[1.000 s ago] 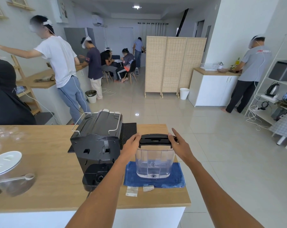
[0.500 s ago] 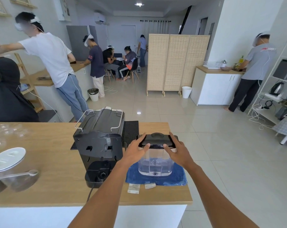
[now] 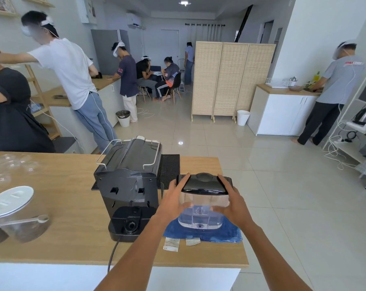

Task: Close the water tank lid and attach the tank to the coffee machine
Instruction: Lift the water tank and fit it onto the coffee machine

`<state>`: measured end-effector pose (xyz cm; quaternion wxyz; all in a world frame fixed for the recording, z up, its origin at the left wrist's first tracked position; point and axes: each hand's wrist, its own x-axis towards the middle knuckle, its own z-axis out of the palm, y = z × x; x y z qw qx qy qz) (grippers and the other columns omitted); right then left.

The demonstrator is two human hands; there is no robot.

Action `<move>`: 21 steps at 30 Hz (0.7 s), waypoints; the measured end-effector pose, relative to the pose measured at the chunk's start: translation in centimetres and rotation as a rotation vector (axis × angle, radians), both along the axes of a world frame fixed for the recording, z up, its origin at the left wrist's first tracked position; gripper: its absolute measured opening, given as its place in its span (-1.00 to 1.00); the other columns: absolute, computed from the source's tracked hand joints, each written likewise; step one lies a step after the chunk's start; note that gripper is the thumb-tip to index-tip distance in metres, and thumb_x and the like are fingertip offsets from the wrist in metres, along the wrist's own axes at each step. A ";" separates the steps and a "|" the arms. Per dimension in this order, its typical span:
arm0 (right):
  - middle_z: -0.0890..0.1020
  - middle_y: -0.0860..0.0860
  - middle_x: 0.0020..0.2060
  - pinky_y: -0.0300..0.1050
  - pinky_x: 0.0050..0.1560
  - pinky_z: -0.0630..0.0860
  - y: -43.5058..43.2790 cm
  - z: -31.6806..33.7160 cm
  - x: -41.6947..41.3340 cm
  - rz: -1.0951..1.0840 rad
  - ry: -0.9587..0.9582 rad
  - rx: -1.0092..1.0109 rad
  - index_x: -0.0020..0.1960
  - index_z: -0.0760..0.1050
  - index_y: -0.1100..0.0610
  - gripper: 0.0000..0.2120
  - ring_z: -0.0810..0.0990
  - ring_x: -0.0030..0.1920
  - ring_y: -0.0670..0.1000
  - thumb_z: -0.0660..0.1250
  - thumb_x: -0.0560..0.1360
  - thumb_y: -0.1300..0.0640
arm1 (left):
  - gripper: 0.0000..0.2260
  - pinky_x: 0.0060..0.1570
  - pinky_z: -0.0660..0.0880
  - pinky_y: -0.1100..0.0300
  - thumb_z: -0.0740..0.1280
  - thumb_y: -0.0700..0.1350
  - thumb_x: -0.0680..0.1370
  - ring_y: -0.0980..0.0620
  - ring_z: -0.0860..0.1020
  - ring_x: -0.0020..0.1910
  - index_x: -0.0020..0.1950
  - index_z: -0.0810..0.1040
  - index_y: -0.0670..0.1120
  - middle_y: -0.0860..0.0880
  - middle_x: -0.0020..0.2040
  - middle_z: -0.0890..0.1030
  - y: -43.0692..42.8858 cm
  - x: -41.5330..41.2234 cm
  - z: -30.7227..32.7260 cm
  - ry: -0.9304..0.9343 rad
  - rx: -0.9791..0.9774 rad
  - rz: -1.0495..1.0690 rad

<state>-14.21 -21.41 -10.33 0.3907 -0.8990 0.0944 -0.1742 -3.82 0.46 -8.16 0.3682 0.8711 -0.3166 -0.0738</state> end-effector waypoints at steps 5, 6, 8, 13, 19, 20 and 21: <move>0.48 -0.01 0.34 -0.24 0.17 0.48 -0.6 -1.3 0.3 -0.041 -0.087 0.018 0.57 0.13 -0.21 -0.04 0.45 0.27 -0.05 0.61 0.34 0.02 | -0.05 0.26 0.35 -0.01 0.53 -0.15 0.47 -0.16 0.37 0.39 0.54 -0.05 0.41 -0.14 0.58 0.11 -0.2 0.4 -1.3 -0.019 -0.059 0.008; 0.48 -0.02 0.33 -0.23 0.17 0.49 -0.7 -1.5 0.2 -0.045 -0.094 0.028 0.56 0.13 -0.22 -0.05 0.45 0.25 -0.07 0.61 0.35 0.02 | -0.04 0.26 0.35 0.00 0.54 -0.15 0.46 -0.16 0.35 0.41 0.54 -0.04 0.40 -0.13 0.57 0.14 -0.2 0.5 -1.6 -0.015 -0.074 0.004; 0.49 -0.08 0.33 -0.15 0.15 0.56 -0.9 -1.6 0.2 -0.031 -0.109 0.025 0.55 0.12 -0.27 -0.04 0.49 0.20 -0.09 0.61 0.35 0.03 | -0.02 0.34 0.37 -0.09 0.57 -0.15 0.43 -0.15 0.29 0.47 0.52 -0.04 0.42 -0.11 0.54 0.19 -0.2 0.7 -2.1 -0.001 -0.107 -0.001; 0.55 -0.15 0.29 -0.44 -0.02 0.48 -1.4 -1.4 1.0 -0.002 -0.089 0.011 0.55 0.15 -0.23 -0.03 0.52 -0.08 -0.29 0.63 0.32 0.07 | 0.02 0.30 0.32 0.08 0.60 -0.16 0.40 0.00 0.30 0.44 0.54 -0.05 0.35 -0.01 0.49 0.26 -0.3 1.1 -2.3 0.017 -0.143 -0.002; 0.57 -0.11 0.33 -0.39 0.07 0.50 -1.5 -1.6 1.1 0.022 -0.098 0.020 0.56 0.17 -0.19 -0.04 0.60 0.12 -0.06 0.63 0.32 0.08 | 0.00 0.33 0.20 0.15 0.56 -0.23 0.43 0.01 0.21 0.52 0.54 -0.03 0.35 0.04 0.57 0.22 -0.5 1.0 -2.5 0.007 -0.164 0.003; 0.57 -0.09 0.33 -0.41 0.07 0.49 -1.4 -1.6 1.0 0.023 -0.098 0.021 0.56 0.18 -0.19 -0.04 0.59 0.12 -0.08 0.63 0.32 0.09 | -0.01 0.33 0.20 0.16 0.55 -0.23 0.44 0.01 0.21 0.52 0.53 -0.03 0.35 0.05 0.57 0.22 -0.5 0.8 -2.5 0.004 -0.166 0.002; 0.58 -0.07 0.33 -0.45 0.05 0.46 -1.3 -1.6 0.8 0.022 -0.096 0.016 0.55 0.18 -0.19 -0.04 0.58 0.08 -0.12 0.63 0.32 0.11 | -0.02 0.34 0.20 0.14 0.55 -0.23 0.44 0.00 0.20 0.52 0.53 -0.03 0.36 0.05 0.57 0.22 -0.4 0.6 -2.5 0.002 -0.166 0.003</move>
